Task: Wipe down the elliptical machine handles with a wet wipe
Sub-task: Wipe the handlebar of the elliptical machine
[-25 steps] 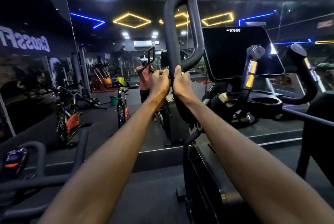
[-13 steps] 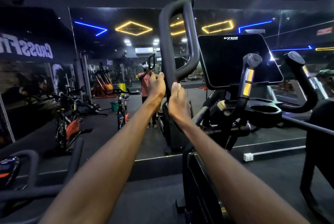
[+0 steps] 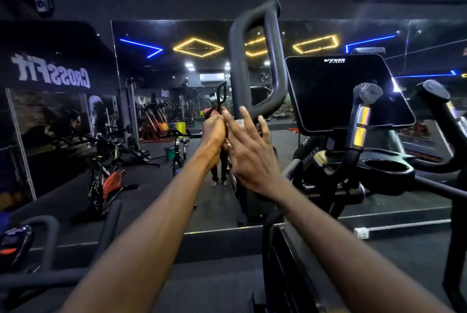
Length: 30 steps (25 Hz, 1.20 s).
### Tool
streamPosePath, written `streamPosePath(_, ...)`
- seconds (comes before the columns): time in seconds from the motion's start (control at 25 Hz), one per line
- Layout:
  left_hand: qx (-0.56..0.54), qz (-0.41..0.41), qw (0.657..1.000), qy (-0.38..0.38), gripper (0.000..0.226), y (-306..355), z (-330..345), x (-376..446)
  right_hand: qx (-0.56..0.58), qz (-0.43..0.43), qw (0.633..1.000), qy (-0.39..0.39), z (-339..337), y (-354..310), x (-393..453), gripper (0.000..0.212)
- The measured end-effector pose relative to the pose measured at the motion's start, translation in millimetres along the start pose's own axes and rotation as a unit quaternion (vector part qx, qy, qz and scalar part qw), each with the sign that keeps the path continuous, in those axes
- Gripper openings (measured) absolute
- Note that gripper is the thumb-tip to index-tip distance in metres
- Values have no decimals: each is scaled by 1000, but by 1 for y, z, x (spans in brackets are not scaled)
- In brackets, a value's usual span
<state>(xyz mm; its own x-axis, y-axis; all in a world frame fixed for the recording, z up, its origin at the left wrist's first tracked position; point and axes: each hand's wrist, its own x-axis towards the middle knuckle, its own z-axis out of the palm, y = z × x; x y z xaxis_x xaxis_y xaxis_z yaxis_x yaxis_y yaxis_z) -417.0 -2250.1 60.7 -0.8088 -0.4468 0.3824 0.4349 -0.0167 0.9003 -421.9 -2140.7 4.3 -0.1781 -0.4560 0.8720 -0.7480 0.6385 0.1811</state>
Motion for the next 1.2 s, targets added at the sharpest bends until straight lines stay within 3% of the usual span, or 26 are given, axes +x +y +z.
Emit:
streamPosePath(0.08,0,-7,1000,-8,27,1,-8,1,-49,-51,997,-41,-8,29,30,55)
streamPosePath(0.2,14,-34,999,-13,23,1,-15,2,-22,4,998,-51,-18,46,53,58)
streamPosePath(0.36,22,-31,999,-7,28,4,-14,-2,-117,-169,975,-77,-16,61,47,58)
streamPosePath(0.4,23,-36,999,-6,26,4,-11,-4,-121,-165,976,-78,-21,70,62,58)
streamPosePath(0.52,15,-39,999,-11,19,7,-2,-6,-82,-5,996,-45,-30,74,88,60)
streamPosePath(0.56,9,-35,999,-11,20,7,0,-6,-78,-11,996,-40,-26,68,80,61)
streamPosePath(0.68,-9,-33,999,-12,27,9,5,-3,-121,-139,980,-74,-20,66,61,62)
streamPosePath(0.72,-17,-40,999,-8,29,10,9,-3,-119,-141,980,-80,-26,75,76,62)
streamPosePath(0.84,-12,-44,999,0,29,10,24,-5,-72,-25,993,-93,-38,81,114,61)
streamPosePath(1.0,-39,-27,999,24,35,2,33,-4,-95,-182,972,-112,-28,88,99,59)
streamPosePath(1.12,-15,-40,996,72,32,2,41,-3,-75,-106,984,-123,-39,94,139,59)
streamPosePath(1.2,1,-32,995,94,32,-1,43,-2,-68,-134,980,-132,-35,89,148,54)
